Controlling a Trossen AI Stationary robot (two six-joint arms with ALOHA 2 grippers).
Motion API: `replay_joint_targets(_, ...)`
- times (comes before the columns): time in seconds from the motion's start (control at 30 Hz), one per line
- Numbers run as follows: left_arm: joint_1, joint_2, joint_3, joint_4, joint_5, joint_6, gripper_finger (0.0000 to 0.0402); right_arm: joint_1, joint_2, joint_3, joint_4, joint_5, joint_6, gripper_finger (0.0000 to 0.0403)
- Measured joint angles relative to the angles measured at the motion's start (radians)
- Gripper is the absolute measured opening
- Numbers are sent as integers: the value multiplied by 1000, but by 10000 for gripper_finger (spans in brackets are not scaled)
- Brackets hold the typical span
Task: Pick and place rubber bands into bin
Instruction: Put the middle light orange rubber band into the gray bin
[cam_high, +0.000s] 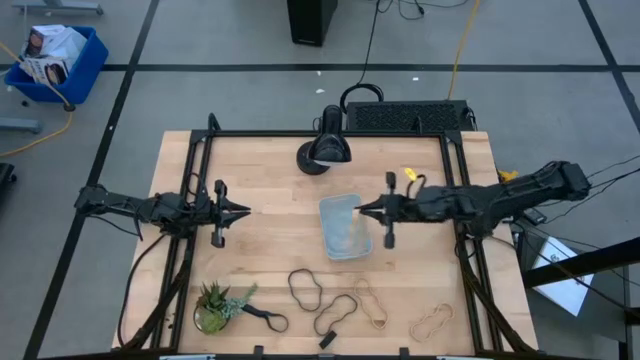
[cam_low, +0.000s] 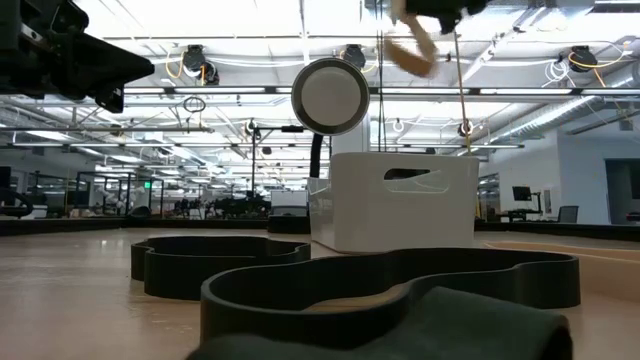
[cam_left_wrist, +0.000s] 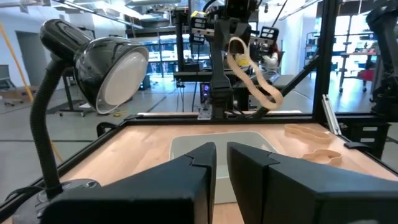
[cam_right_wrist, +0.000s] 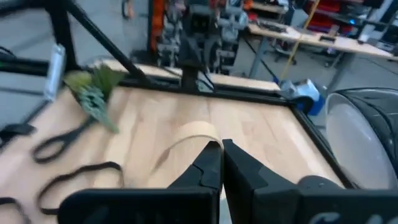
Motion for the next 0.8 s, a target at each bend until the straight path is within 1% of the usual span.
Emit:
replay_joint_targets(0.17, 0, 0, 0, 0, 0, 0, 47, -54, 138, 90, -133, -2, -3, 0)
replay_joint_targets(0.33, 0, 0, 0, 0, 0, -1, 47, -93, 253, 134, -232, -8, 20, 0)
replay_joint_targets(0.57, 0, 0, 0, 0, 0, -3, 47, -131, 346, 148, -297, -107, 57, 0)
replay_joint_targets(0.8, 0, 0, 0, 0, 0, 13, 47, -132, 421, 148, -344, -109, 83, 0)
